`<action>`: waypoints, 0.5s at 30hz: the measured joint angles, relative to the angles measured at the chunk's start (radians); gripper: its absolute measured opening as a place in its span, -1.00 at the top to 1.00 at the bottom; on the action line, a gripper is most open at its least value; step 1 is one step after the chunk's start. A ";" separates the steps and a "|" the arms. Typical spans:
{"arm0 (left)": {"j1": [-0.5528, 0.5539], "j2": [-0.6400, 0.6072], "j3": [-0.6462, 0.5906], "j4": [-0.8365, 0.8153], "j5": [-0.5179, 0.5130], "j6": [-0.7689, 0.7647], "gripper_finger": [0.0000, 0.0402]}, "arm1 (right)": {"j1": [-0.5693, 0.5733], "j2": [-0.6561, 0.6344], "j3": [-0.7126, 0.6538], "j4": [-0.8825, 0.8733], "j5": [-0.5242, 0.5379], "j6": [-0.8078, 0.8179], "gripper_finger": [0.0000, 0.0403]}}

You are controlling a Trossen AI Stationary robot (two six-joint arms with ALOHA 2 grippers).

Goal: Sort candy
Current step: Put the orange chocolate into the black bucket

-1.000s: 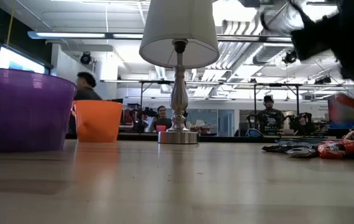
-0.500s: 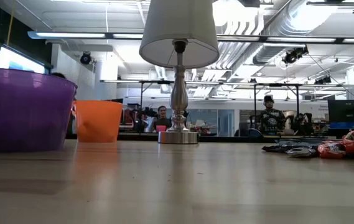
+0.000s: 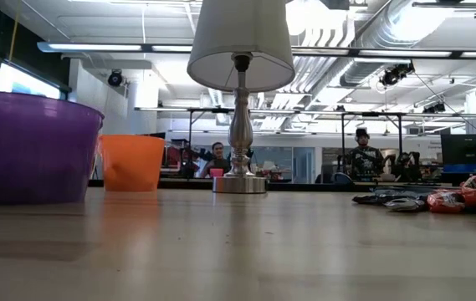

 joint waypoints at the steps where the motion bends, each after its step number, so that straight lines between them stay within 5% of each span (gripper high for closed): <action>1: 0.005 0.002 0.000 0.013 0.007 0.001 0.45 | -0.005 0.006 0.000 0.024 0.005 -0.026 1.00; 15: 0.025 0.004 0.000 0.061 0.007 0.061 0.45 | -0.088 0.066 0.000 0.273 -0.041 -0.291 1.00</action>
